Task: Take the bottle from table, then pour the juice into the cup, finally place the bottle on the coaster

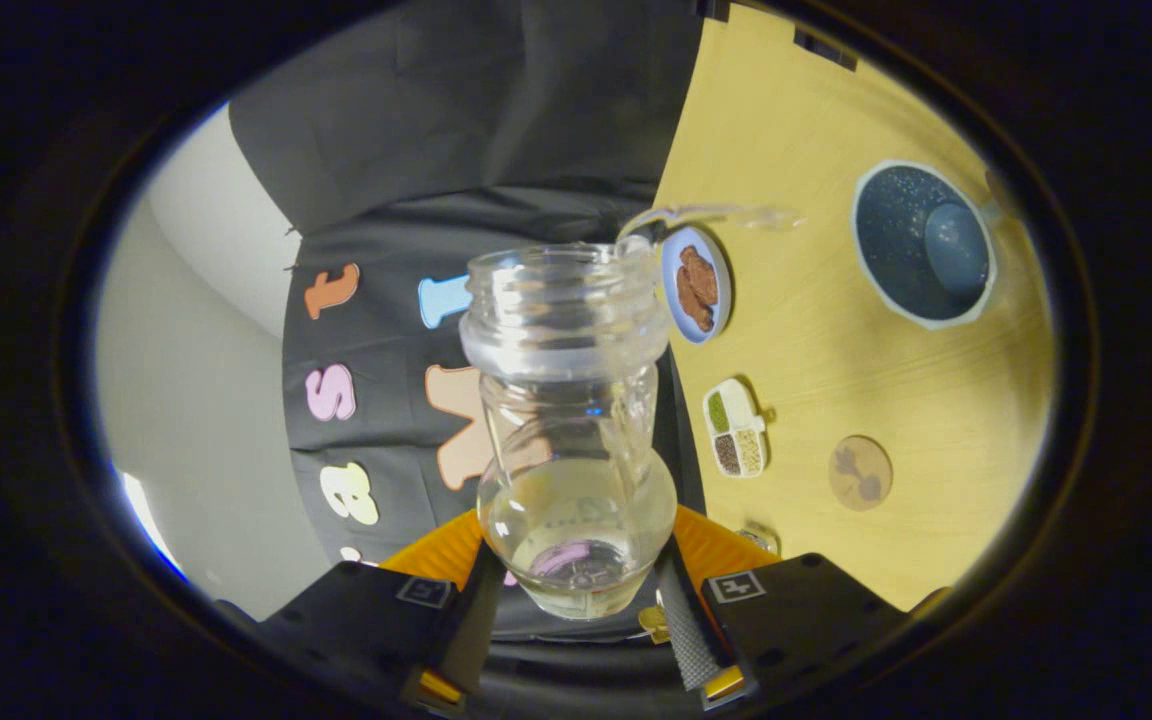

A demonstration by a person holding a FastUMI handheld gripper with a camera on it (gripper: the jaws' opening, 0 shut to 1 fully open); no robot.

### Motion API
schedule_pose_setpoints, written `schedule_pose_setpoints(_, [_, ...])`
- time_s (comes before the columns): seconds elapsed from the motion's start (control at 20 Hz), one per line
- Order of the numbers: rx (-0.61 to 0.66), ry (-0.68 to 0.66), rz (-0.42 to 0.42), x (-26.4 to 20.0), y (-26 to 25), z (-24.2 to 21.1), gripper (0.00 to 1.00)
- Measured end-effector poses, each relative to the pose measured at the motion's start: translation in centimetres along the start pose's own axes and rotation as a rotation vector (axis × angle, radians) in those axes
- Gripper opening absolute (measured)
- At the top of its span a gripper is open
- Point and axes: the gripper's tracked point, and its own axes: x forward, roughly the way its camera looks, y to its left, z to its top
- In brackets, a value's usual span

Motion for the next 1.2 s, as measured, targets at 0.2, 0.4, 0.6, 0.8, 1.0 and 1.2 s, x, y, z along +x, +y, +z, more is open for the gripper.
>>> schedule_pose_setpoints(0.2, [0.017, -0.005, -0.002, -0.2, -0.1, -0.2, 0.99])
schedule_pose_setpoints(0.4, [0.027, -0.007, -0.001, 0.2, 0.1, -0.1, 0.99])
schedule_pose_setpoints(0.6, [0.040, -0.010, 0.005, -0.1, 0.2, -0.1, 0.99])
schedule_pose_setpoints(0.8, [0.049, -0.011, 0.006, 0.0, 0.5, -0.1, 0.99])
schedule_pose_setpoints(1.0, [0.055, -0.007, 0.005, 0.0, 0.6, -0.2, 0.99])
schedule_pose_setpoints(1.2, [0.067, -0.003, 0.011, 0.1, 0.9, -0.4, 0.99])
